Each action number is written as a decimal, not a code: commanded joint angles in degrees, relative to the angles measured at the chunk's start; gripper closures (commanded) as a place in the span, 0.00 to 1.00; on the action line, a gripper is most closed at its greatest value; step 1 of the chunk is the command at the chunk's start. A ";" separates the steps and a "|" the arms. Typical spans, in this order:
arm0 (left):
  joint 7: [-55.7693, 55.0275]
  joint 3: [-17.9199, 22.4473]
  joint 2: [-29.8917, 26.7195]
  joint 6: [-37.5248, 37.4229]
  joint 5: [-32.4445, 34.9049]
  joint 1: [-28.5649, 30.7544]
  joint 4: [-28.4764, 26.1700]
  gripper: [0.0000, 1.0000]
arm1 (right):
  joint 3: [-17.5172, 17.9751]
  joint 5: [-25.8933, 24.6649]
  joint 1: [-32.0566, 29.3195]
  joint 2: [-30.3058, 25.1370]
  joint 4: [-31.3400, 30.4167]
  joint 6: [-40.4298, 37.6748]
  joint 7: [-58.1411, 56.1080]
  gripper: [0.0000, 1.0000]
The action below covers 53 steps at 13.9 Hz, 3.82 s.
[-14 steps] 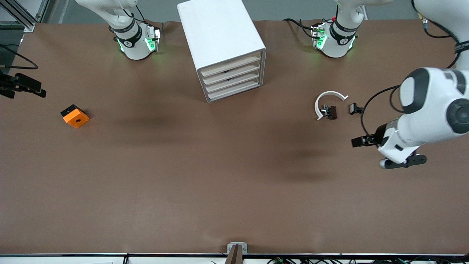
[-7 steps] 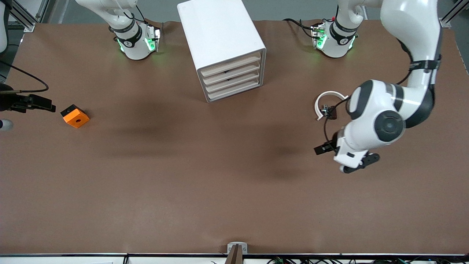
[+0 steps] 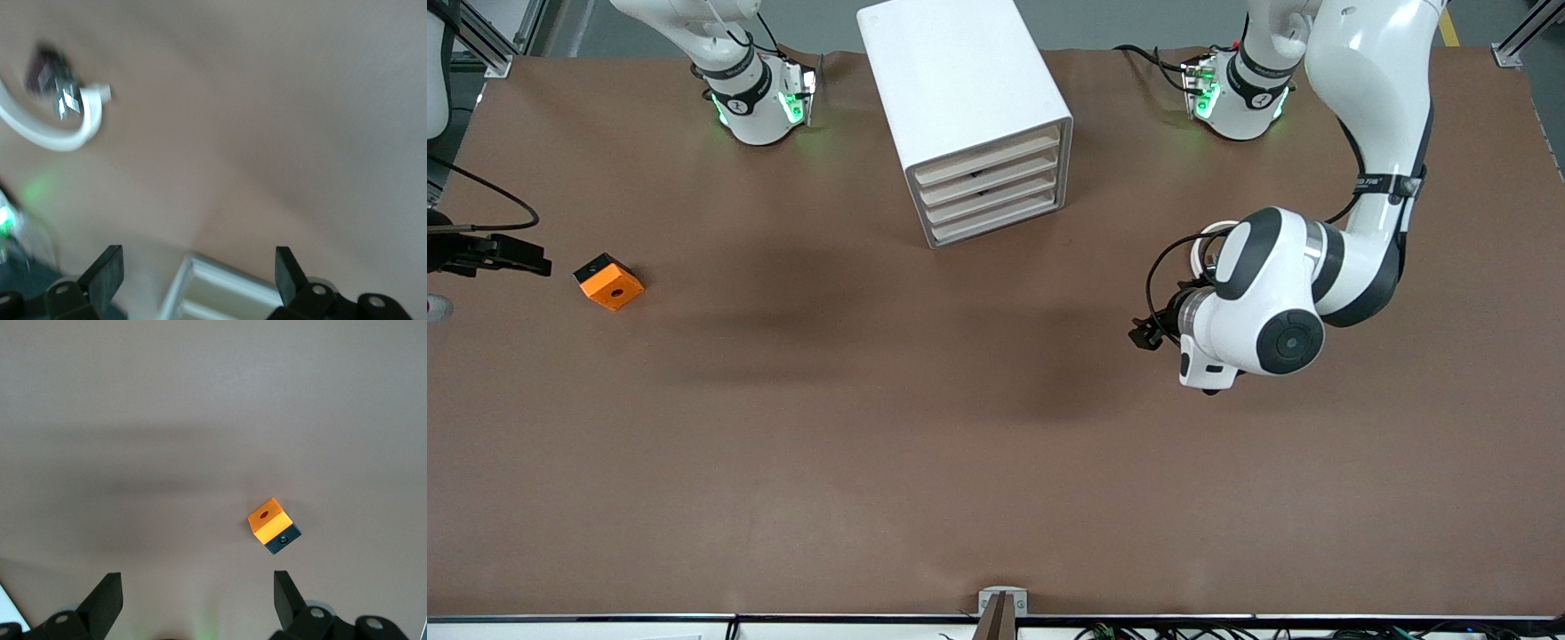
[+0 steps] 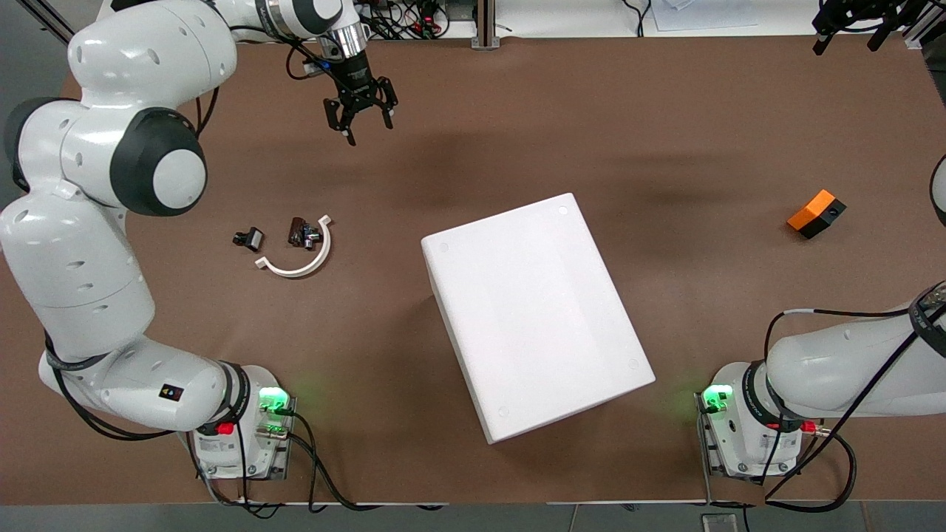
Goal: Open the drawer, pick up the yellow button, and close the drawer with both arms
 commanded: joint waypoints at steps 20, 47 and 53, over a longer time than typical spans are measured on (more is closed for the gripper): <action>-58.45 0.16 13.19 -30.21 -31.82 -7.27 2.97 0.50 | 0.49 4.32 -1.44 0.46 0.57 -0.36 7.54 0.00; -58.71 0.59 15.39 -29.51 -35.16 -15.18 -2.13 0.90 | 0.84 5.72 11.82 -0.16 1.01 -0.27 41.28 0.00; -58.36 0.95 16.27 -28.28 -34.81 -10.45 -1.60 0.86 | 0.84 6.08 25.26 -0.16 1.09 2.54 62.73 0.00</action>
